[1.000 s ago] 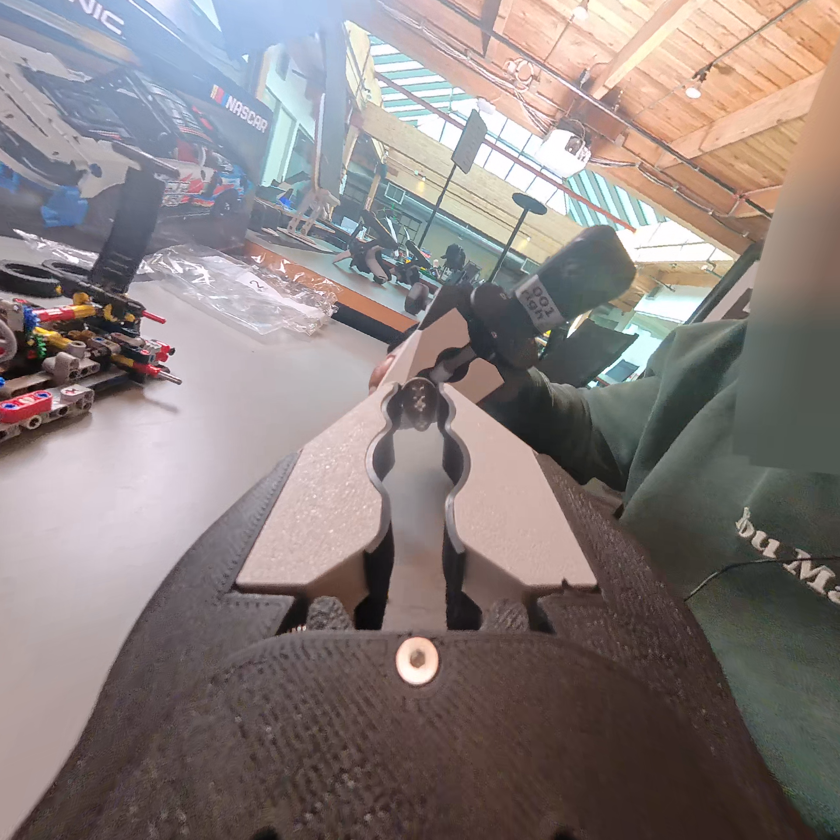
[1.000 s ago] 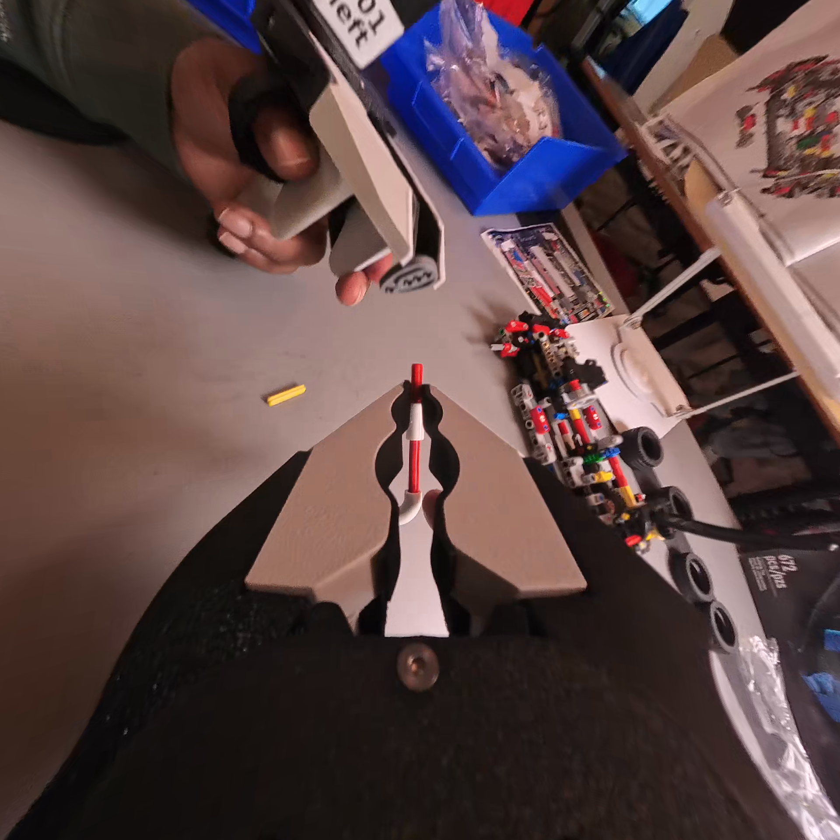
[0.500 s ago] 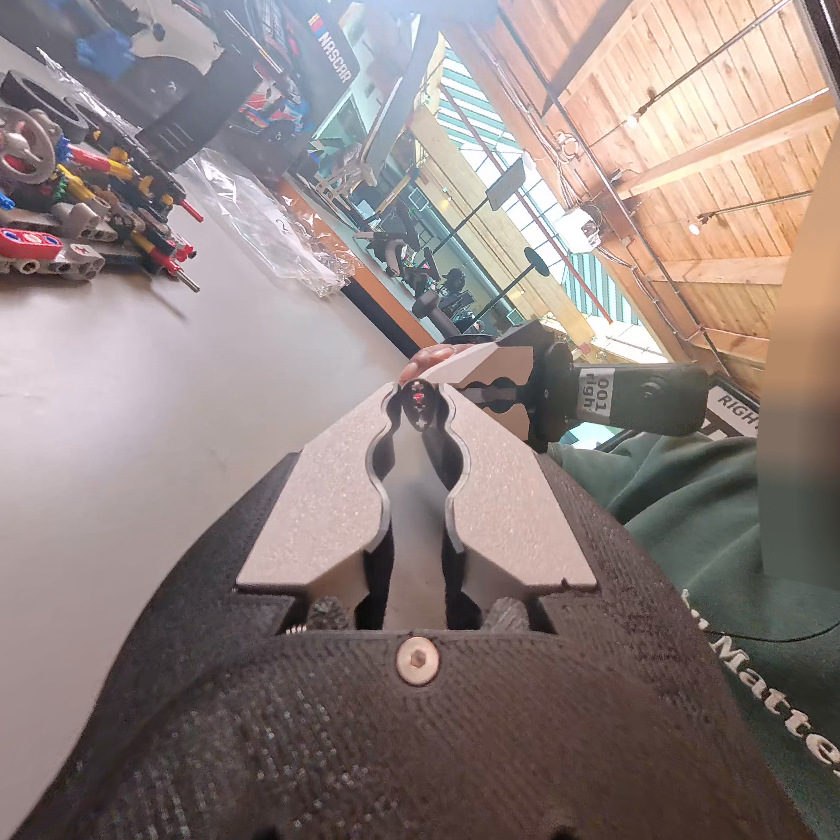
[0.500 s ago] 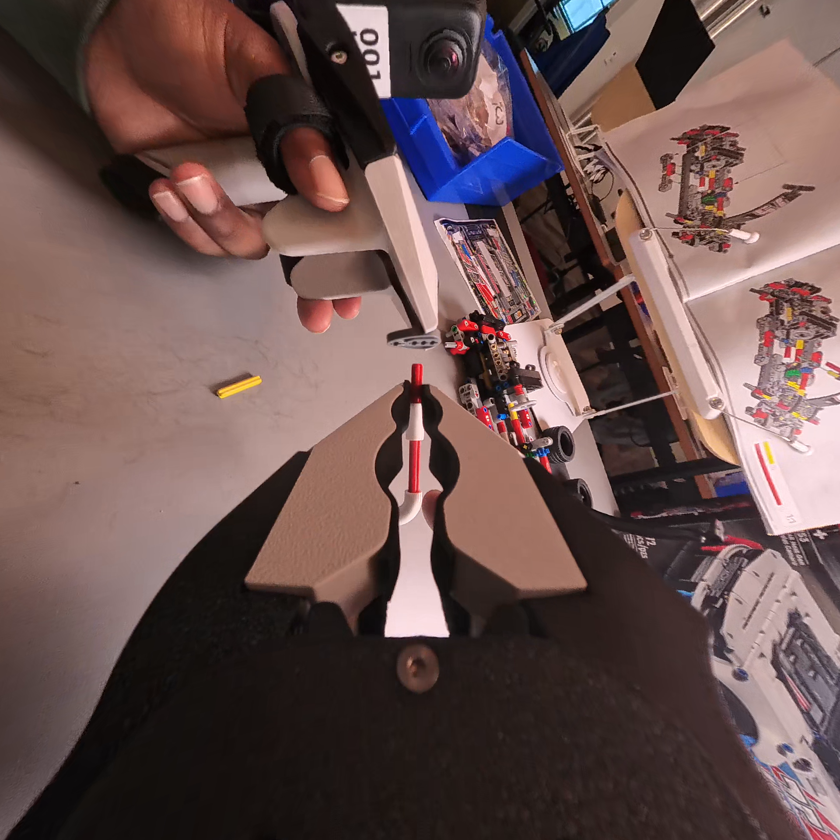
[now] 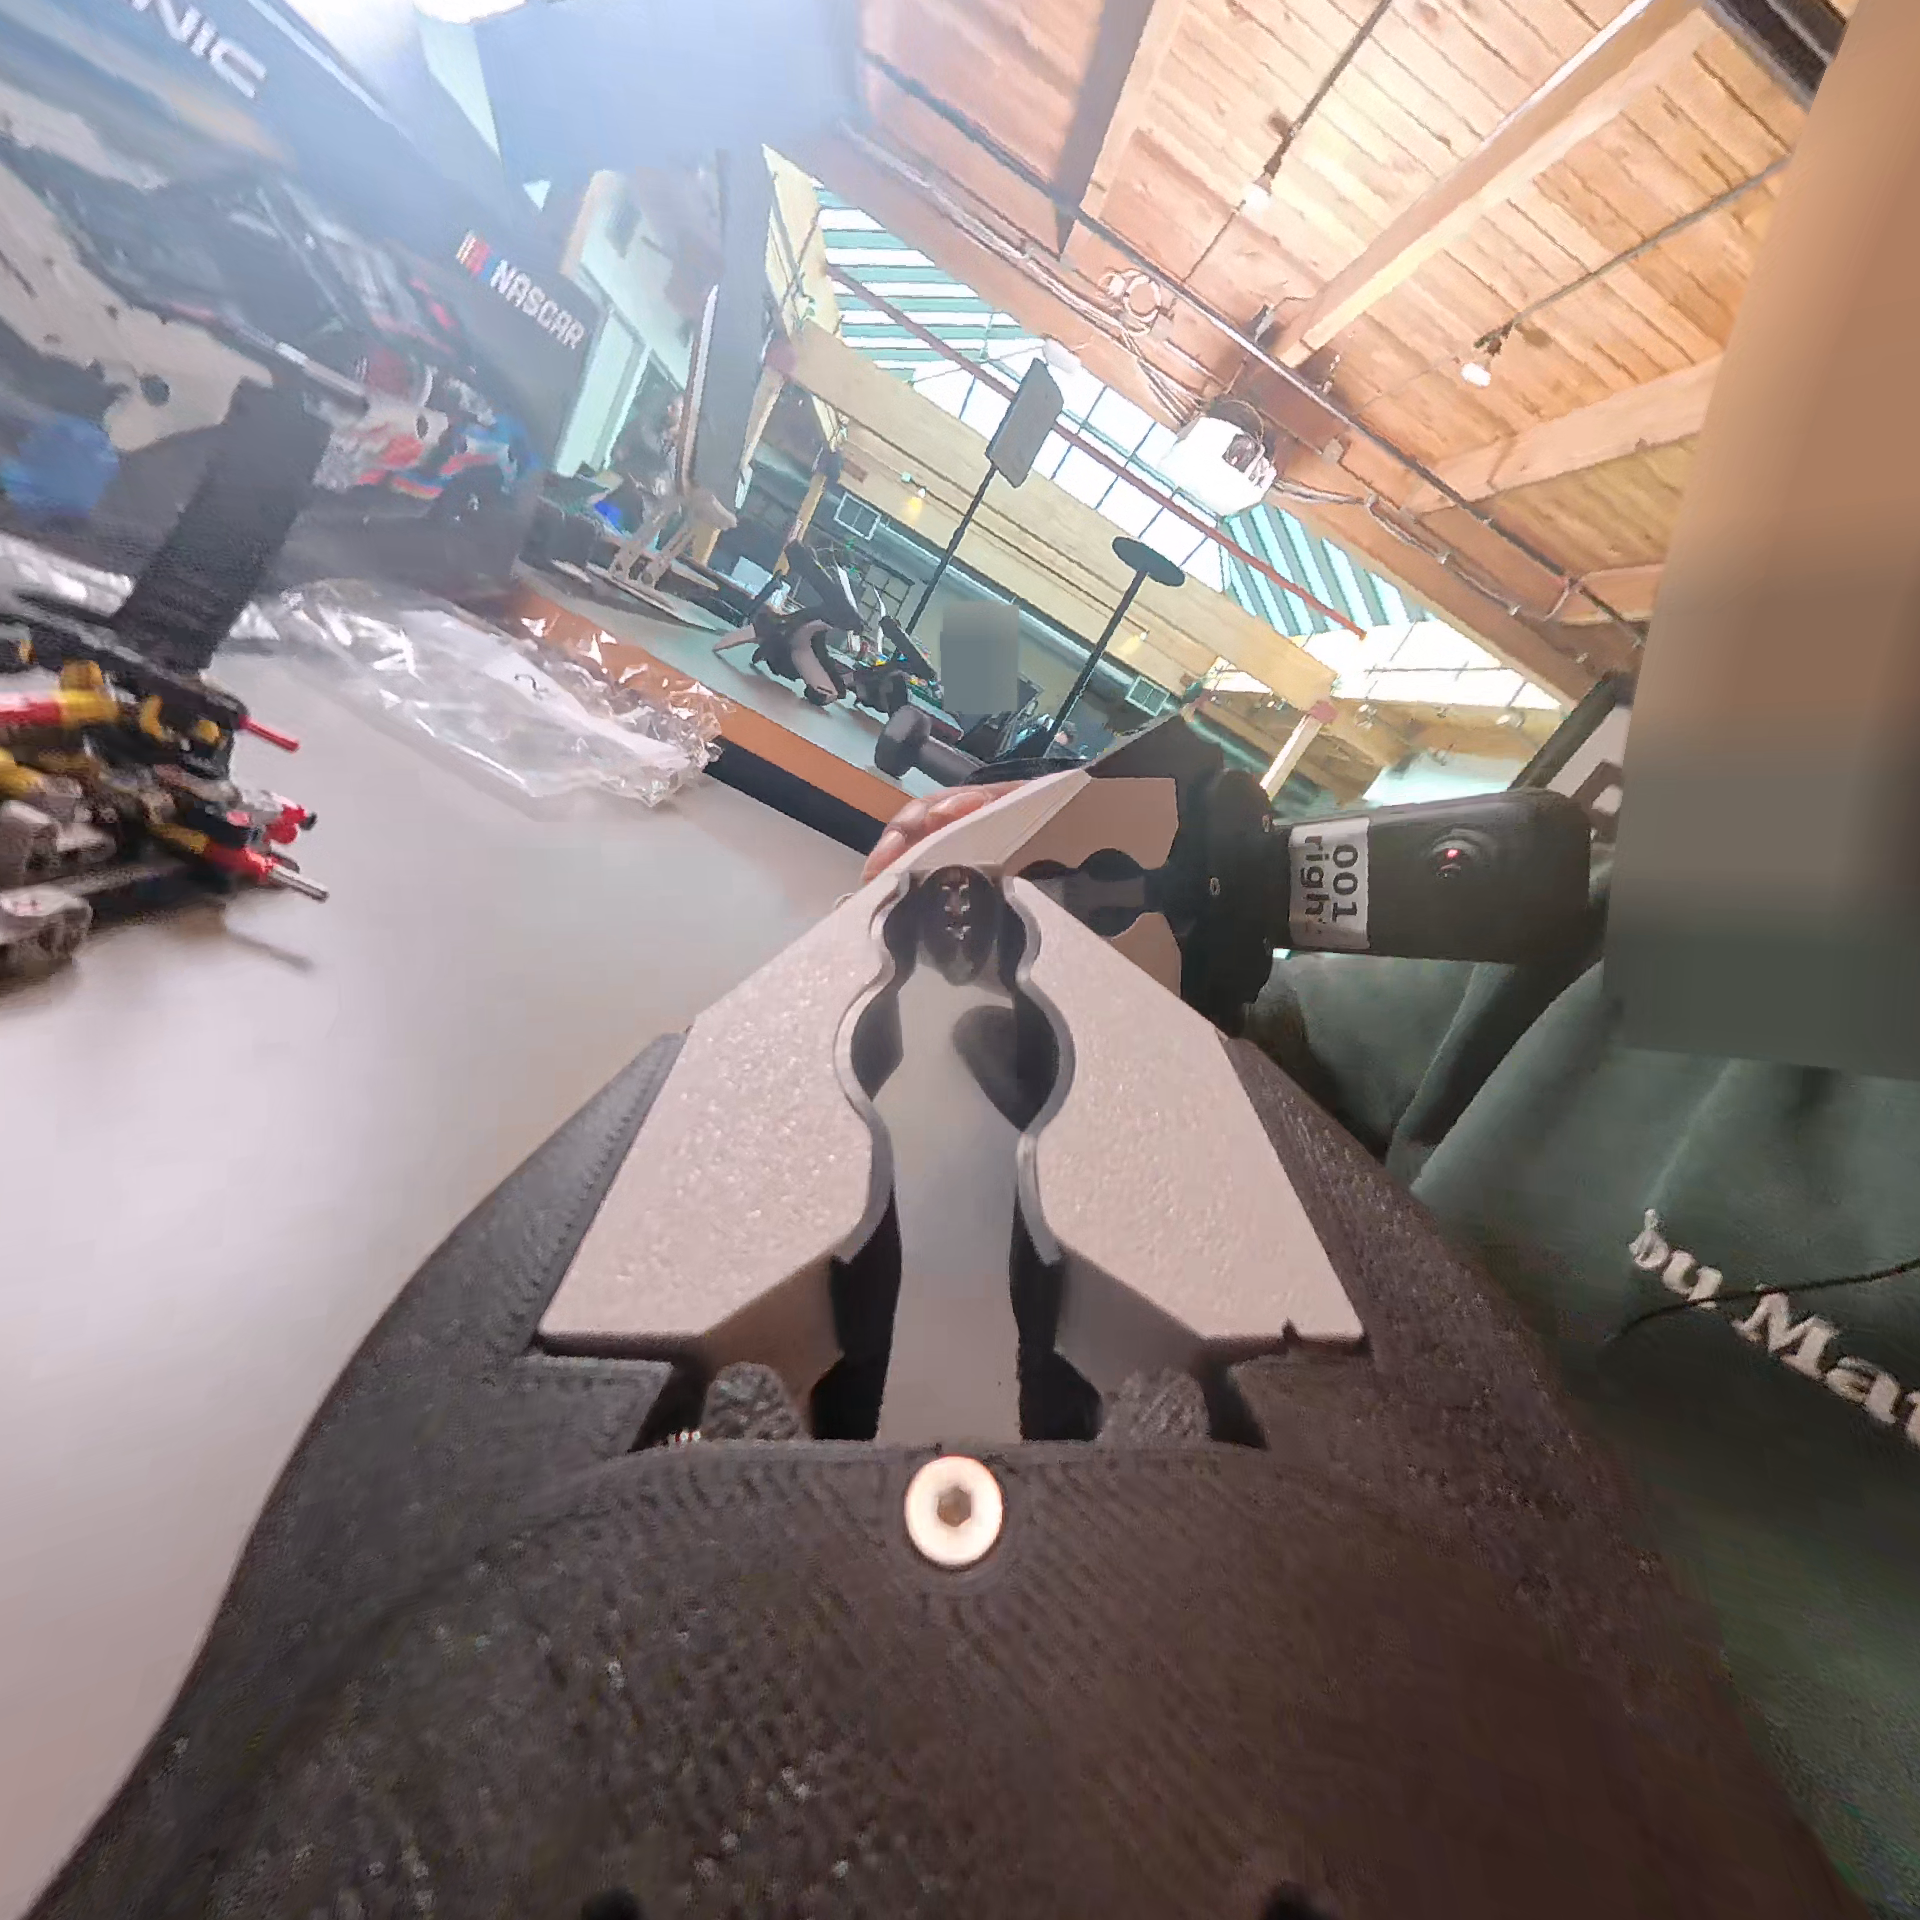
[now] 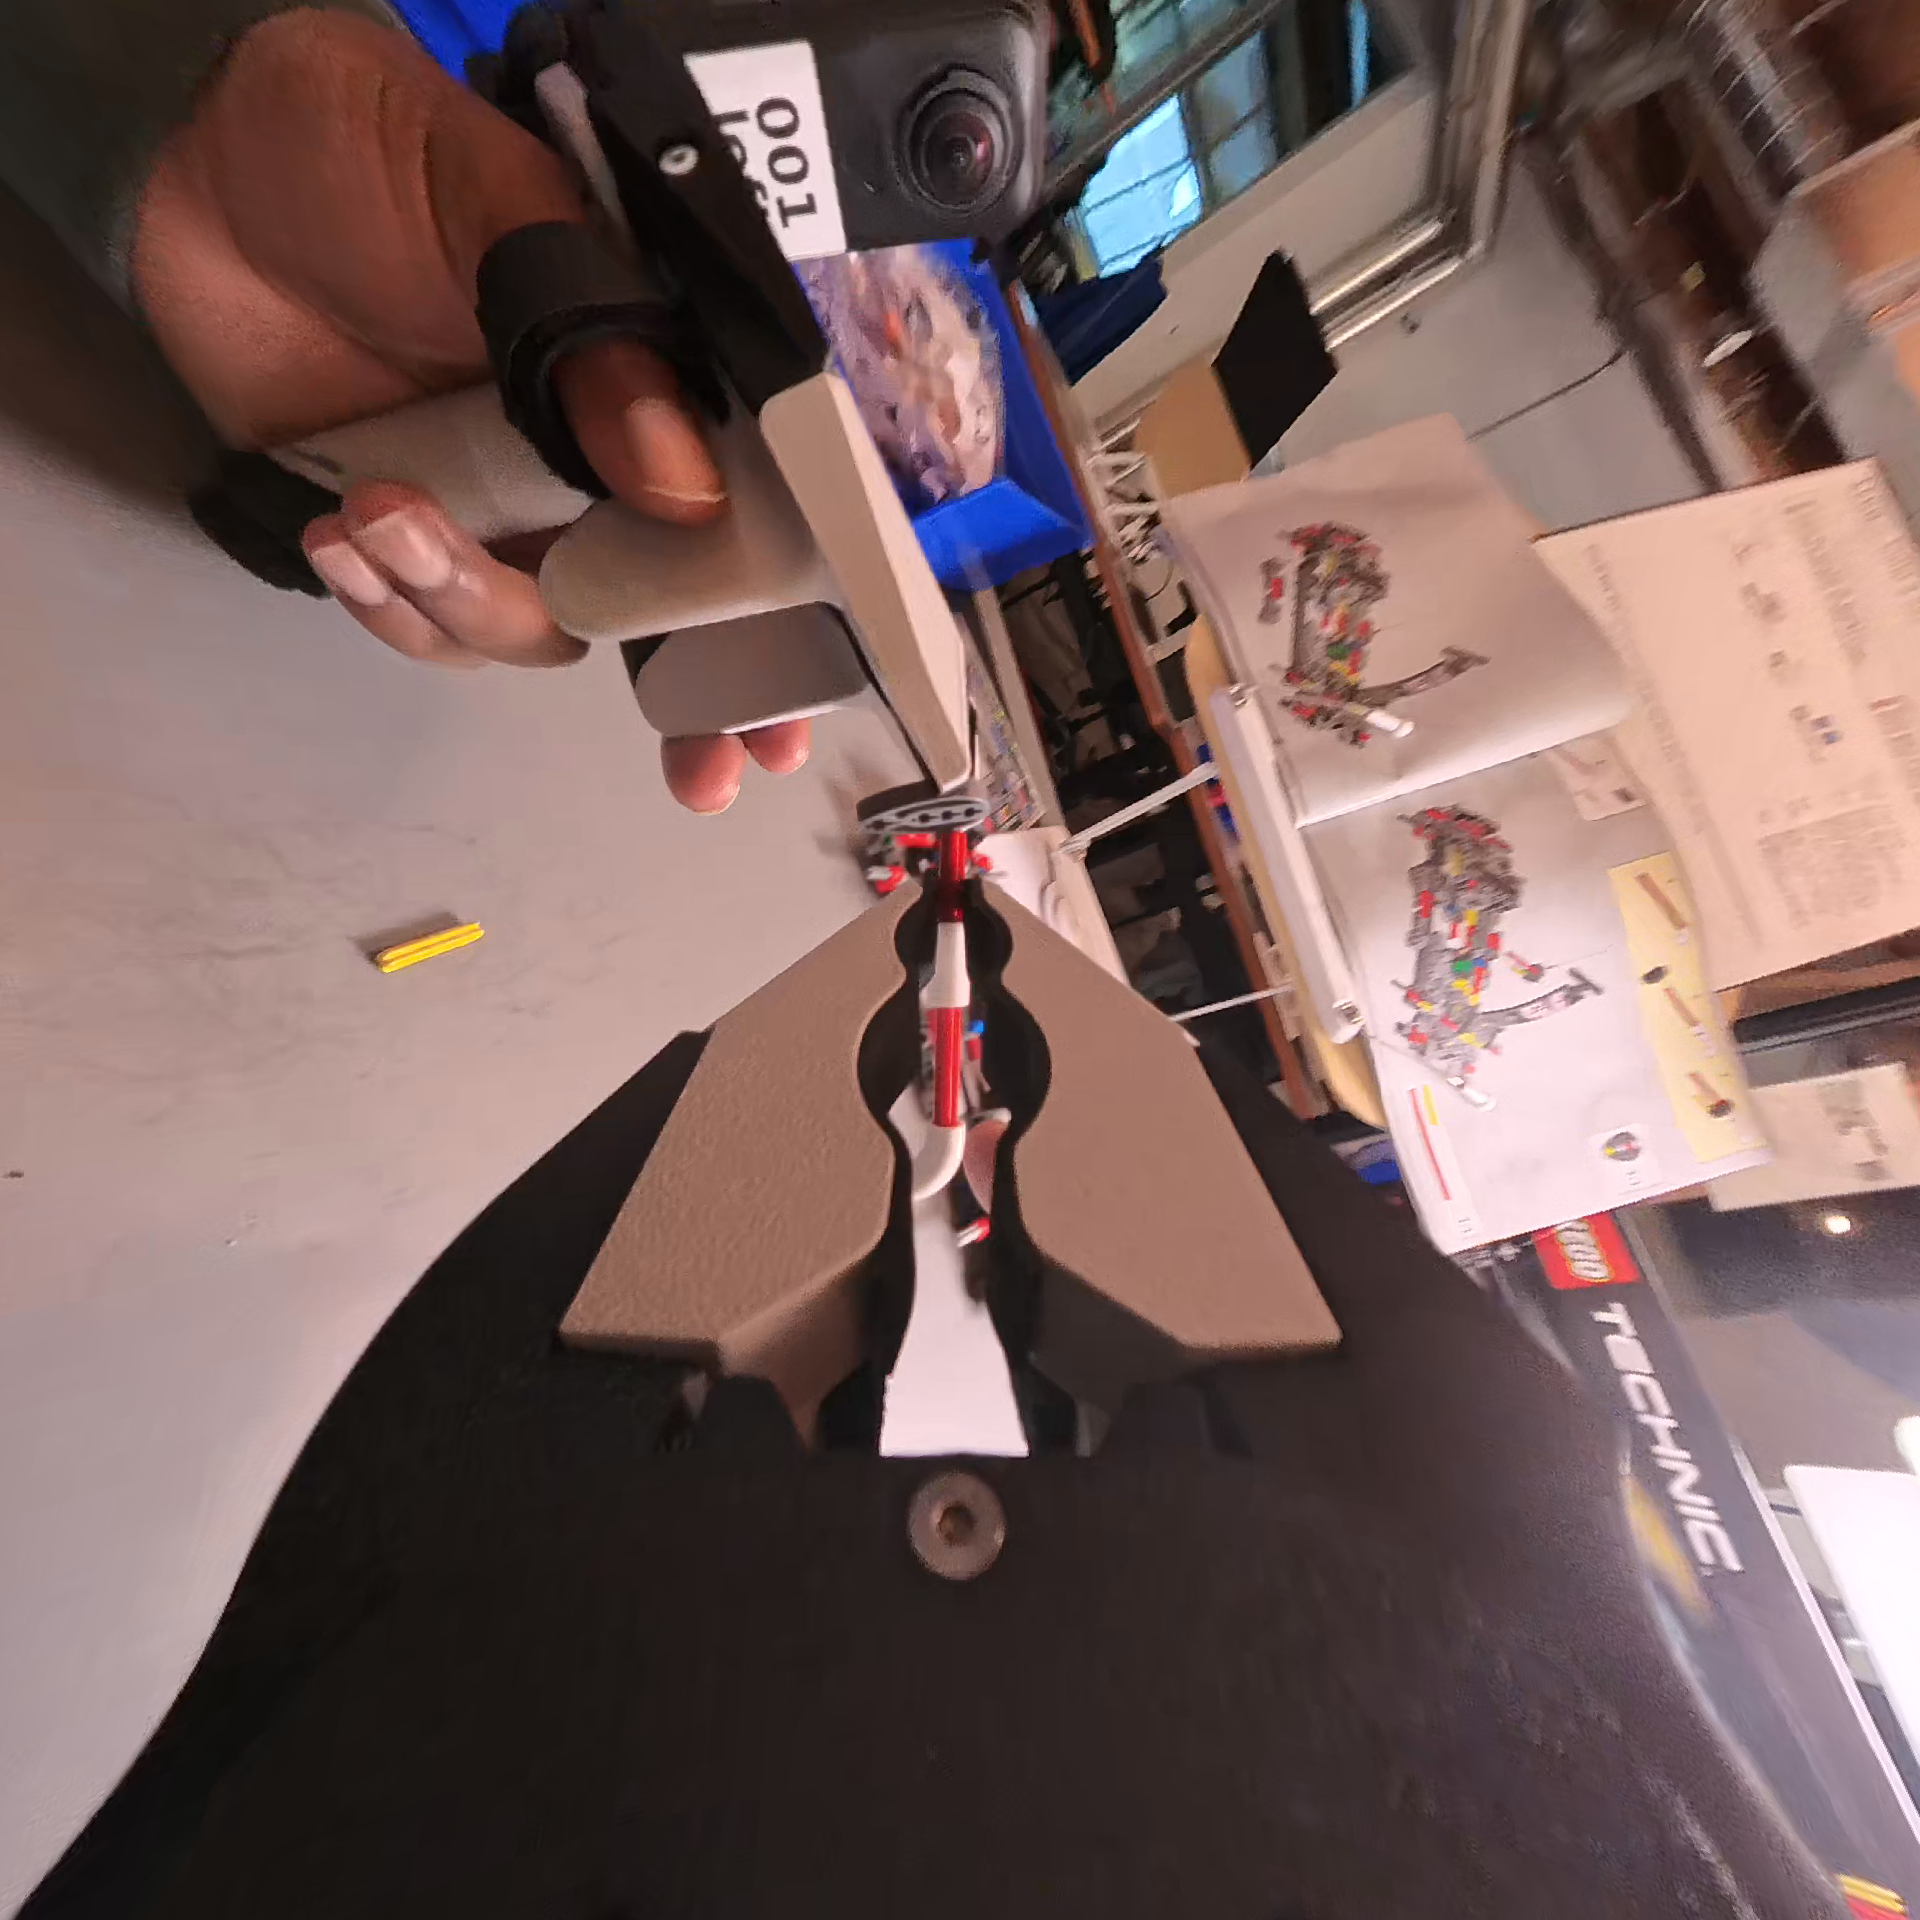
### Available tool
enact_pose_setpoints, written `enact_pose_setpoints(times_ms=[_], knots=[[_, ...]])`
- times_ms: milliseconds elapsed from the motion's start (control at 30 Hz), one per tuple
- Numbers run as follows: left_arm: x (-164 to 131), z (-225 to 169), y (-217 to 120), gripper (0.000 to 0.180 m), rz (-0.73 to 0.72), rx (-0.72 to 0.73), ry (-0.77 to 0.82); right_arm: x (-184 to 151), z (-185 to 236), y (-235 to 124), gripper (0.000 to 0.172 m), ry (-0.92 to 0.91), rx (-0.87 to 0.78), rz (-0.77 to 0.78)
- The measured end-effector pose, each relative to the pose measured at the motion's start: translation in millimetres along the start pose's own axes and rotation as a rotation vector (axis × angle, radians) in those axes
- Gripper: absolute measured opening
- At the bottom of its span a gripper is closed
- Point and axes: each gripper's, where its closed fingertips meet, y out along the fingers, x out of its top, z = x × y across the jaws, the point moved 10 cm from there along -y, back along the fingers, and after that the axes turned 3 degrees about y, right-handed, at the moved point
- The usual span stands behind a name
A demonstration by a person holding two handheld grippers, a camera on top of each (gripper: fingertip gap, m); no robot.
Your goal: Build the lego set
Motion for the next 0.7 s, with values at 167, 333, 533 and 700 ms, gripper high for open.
enact_pose_setpoints(times_ms=[167,333,533,700], knots=[[7,-26,3,0.012,-0.034,0.023,0.369,4,-1,-11,0.001,-0.114,-0.141,-0.141],[15,-42,2,0.012,-0.099,0.047,0.552,15,-1,-21,0.001,-0.192,-0.219,-0.249],[15,-54,6,0.013,-0.108,0.028,0.685,18,0,-24,0.001,-0.278,-0.282,-0.265],[15,-53,6,0.013,-0.123,0.024,0.668,20,2,-25,0.001,-0.339,-0.301,-0.262]])
